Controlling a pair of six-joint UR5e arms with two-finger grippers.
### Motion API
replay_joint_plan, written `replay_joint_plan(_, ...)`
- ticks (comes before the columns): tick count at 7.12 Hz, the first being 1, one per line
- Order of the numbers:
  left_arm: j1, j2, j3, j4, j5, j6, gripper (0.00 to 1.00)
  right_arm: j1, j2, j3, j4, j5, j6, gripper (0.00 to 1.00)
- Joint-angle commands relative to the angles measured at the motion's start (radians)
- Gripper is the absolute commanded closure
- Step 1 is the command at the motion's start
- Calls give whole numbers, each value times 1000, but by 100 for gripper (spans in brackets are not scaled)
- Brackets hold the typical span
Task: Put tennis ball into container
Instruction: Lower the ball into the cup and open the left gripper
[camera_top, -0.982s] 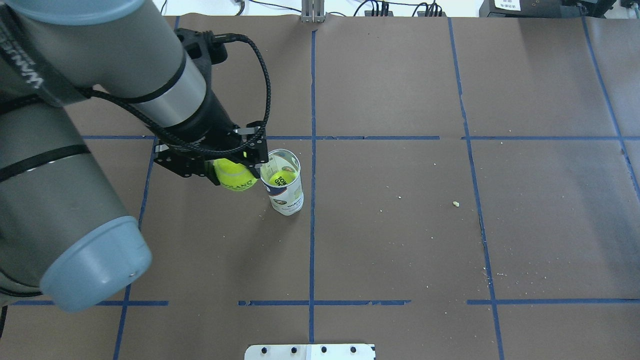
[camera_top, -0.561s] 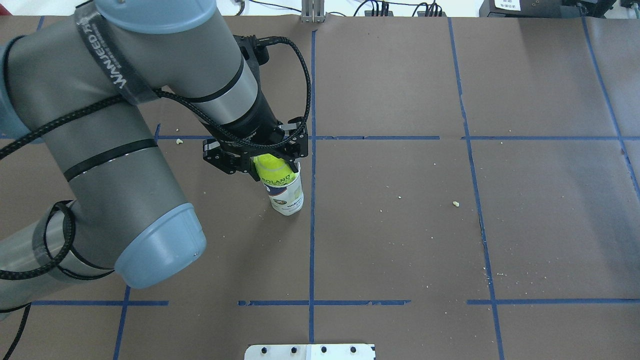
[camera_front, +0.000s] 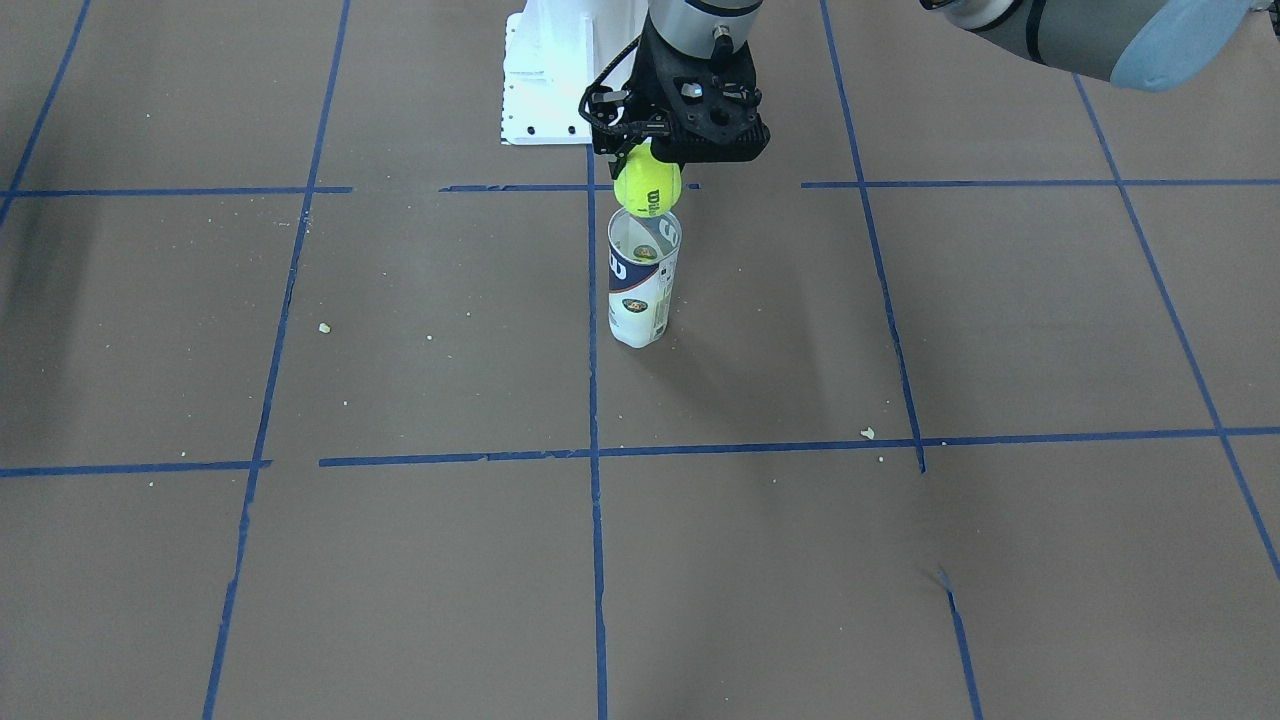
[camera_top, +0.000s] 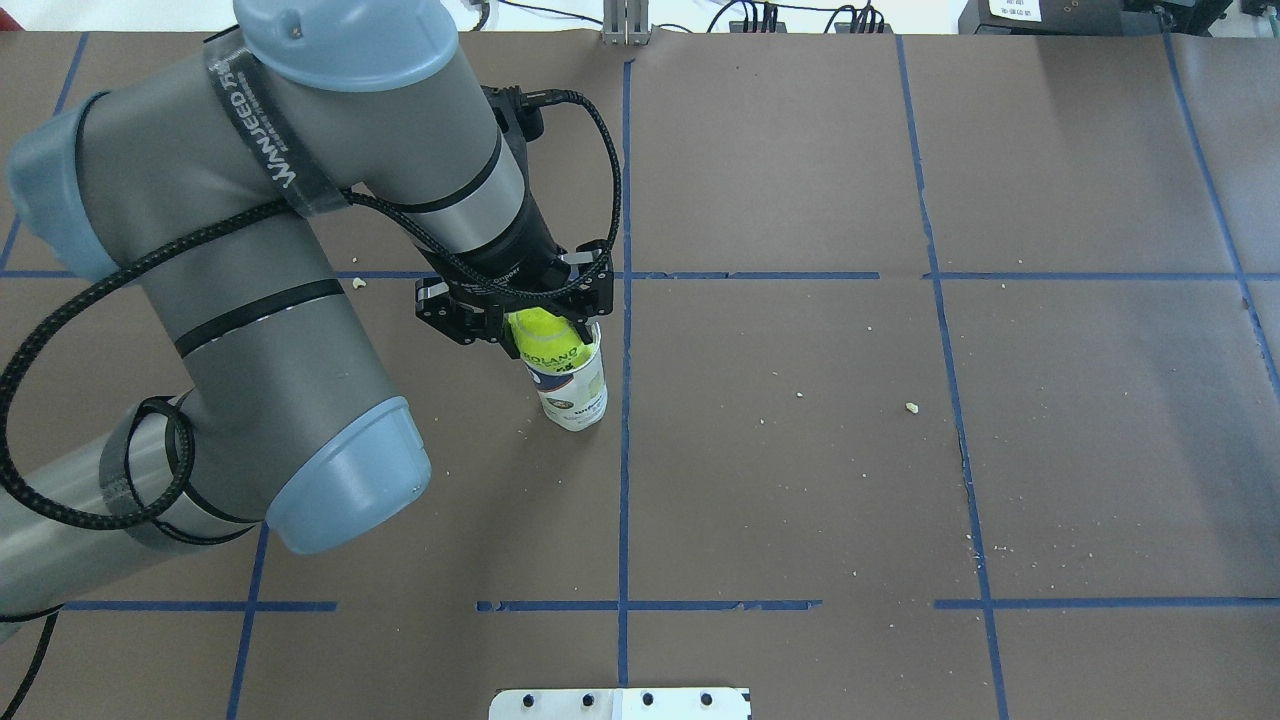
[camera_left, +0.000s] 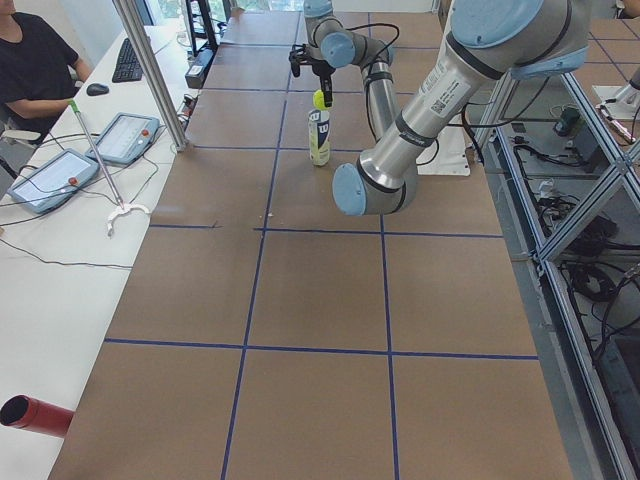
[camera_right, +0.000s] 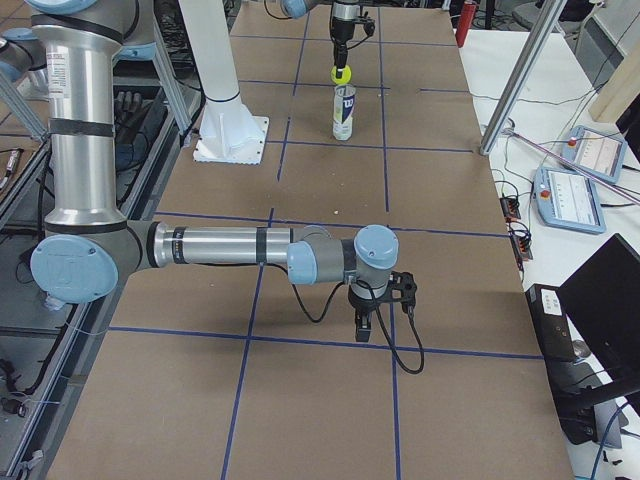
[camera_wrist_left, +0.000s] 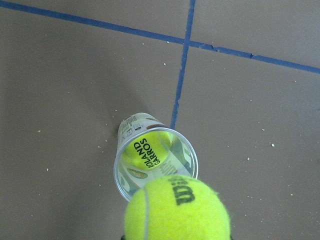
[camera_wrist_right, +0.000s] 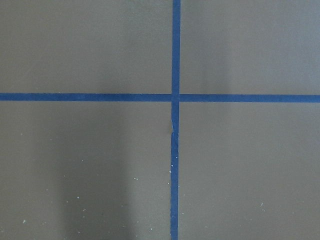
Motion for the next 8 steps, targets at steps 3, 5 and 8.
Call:
replay_joint_plan(3, 0, 1, 44, -45, -1, 8, 100, 0, 0, 0, 0, 0, 0, 0)
replay_joint_plan(5, 0, 1, 64, -73, 0, 10, 100, 0, 0, 0, 0, 0, 0, 0)
replay_joint_plan(8, -8, 22, 45, -71, 0, 29, 1, 0, 0, 0, 0, 0, 0, 0)
